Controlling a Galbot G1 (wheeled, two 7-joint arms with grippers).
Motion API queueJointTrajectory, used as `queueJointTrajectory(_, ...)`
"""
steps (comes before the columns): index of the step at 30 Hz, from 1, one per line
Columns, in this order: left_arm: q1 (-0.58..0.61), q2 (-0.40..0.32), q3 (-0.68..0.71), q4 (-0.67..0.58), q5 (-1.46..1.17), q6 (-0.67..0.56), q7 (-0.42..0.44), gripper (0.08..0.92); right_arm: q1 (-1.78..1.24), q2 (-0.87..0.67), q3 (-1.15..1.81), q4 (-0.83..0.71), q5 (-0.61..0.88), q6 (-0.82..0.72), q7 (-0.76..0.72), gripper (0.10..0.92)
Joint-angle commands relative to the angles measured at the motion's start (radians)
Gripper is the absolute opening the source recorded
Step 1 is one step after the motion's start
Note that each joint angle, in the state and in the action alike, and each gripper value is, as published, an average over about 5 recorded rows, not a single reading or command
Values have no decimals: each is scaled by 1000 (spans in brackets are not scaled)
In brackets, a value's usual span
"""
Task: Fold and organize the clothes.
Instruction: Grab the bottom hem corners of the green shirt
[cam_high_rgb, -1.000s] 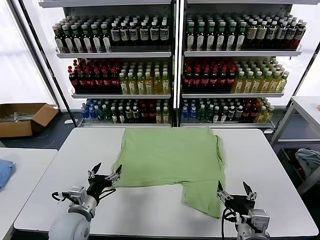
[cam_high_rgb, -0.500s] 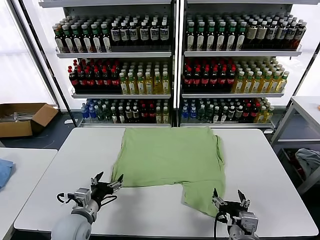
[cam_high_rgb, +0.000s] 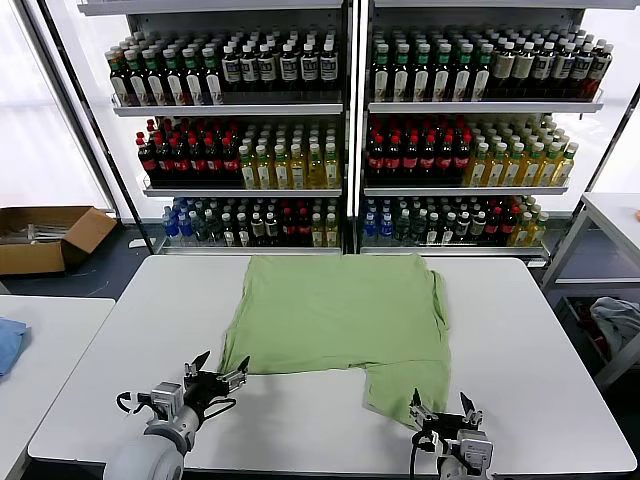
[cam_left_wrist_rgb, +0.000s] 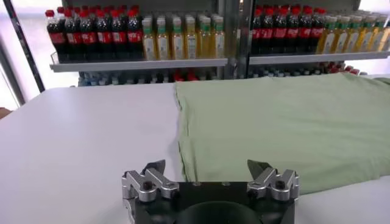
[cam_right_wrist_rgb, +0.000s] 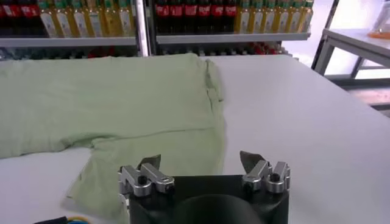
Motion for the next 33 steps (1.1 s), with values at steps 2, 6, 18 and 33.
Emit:
queueJointTrajectory(2, 9, 1, 1, 1, -8, 4, -1, 823, 0, 8, -11, -22, -4, 0, 6, 823)
queueJointTrajectory(6, 15, 1, 4, 3, -12, 4, -1, 823, -7, 12, -9, -31, -2, 2, 7, 823)
queueJointTrajectory(18, 18, 9, 5, 35, -18, 5, -1, 823, -20, 20, -26, -47, -5, 10, 4, 791)
queueJointTrajectory(33, 23, 8, 15, 46, -11, 16, 1, 489, -47, 5, -3, -66, 44, 45, -16, 369)
